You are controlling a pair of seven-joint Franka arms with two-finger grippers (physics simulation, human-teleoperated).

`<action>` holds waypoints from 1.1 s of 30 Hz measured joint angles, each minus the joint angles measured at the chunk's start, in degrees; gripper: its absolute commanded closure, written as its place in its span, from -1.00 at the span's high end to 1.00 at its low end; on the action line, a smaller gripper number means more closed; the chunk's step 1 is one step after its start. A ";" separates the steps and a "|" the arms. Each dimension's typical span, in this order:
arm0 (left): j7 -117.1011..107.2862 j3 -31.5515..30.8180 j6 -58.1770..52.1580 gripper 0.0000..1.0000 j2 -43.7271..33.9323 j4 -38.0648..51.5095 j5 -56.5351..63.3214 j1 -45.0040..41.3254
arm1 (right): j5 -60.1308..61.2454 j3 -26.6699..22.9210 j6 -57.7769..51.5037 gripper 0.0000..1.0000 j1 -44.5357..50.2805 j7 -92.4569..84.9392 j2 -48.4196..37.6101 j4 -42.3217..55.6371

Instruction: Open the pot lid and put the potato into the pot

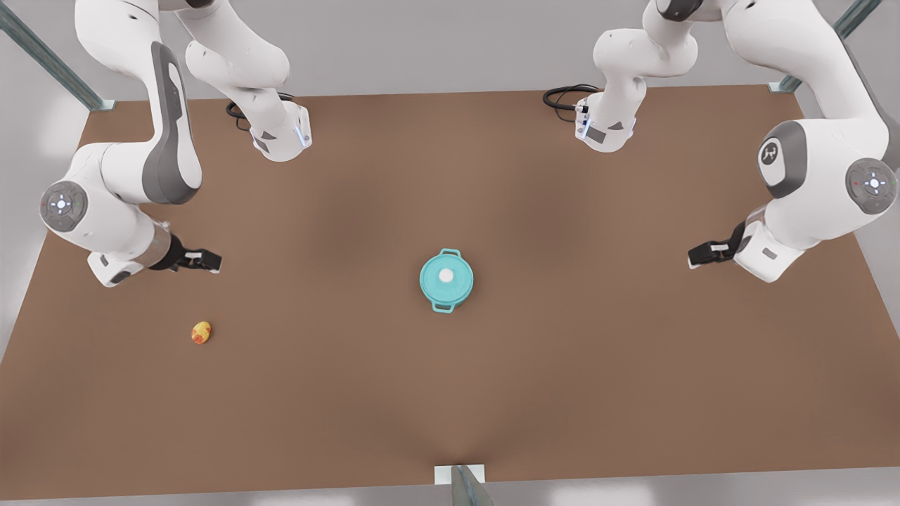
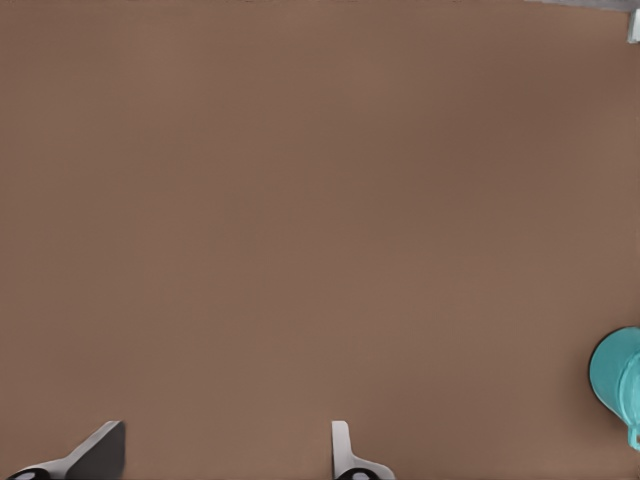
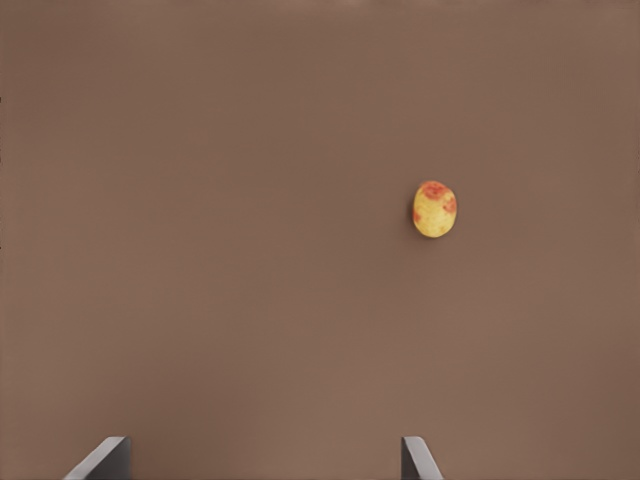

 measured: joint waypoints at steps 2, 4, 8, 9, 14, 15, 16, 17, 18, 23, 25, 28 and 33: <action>0.29 0.05 0.57 1.00 0.95 0.00 -0.27 -0.78 | 0.02 0.00 1.35 1.00 -0.10 0.21 0.00 -0.03; 0.33 -0.03 0.80 1.00 2.65 -0.51 -0.37 -5.23 | 0.04 0.00 2.32 1.00 -0.12 0.39 0.04 -0.04; -2.84 -3.82 1.93 1.00 7.43 6.06 -0.04 -21.56 | 0.04 0.00 3.49 1.00 -0.02 0.69 0.16 -0.05; -4.44 -5.56 2.33 1.00 10.07 8.99 0.14 -24.35 | 0.04 0.00 3.67 1.00 0.00 0.76 0.20 -0.05; -13.35 -8.28 8.67 1.00 19.69 12.21 1.31 -31.63 | -0.12 0.00 4.14 1.00 0.02 1.02 0.40 -0.05; -15.18 -8.47 9.68 1.00 20.93 12.27 1.43 -32.48 | -0.21 0.00 4.24 1.00 0.02 1.07 0.60 -0.05; -17.06 -8.59 10.71 1.00 22.10 12.31 1.55 -33.13 | -0.26 -0.33 4.50 1.00 0.29 1.12 0.98 -0.19; -18.89 -8.67 11.65 1.00 23.20 12.33 1.71 -33.71 | -0.31 -0.84 5.77 1.00 0.51 1.16 1.56 -2.19; -20.69 -8.71 12.78 1.00 24.62 12.35 1.83 -34.15 | -0.34 -1.34 7.94 1.00 0.50 1.20 2.11 -5.30; -28.74 -8.74 20.57 1.00 31.31 11.89 2.96 -36.56 | -0.46 -4.74 16.69 1.00 -0.12 1.39 6.65 -7.60; -31.35 -8.75 22.89 1.00 32.11 11.72 4.34 -37.23 | -0.55 -5.84 19.78 1.00 -0.25 1.39 9.22 -6.68; -34.72 -8.80 25.67 1.00 32.84 11.10 5.96 -37.71 | -0.47 -7.14 26.47 1.00 -0.11 1.46 15.66 -7.32; -39.23 -8.81 30.38 1.00 34.78 8.69 7.92 -39.49 | -0.84 -8.02 36.57 1.00 0.04 1.84 21.01 -7.43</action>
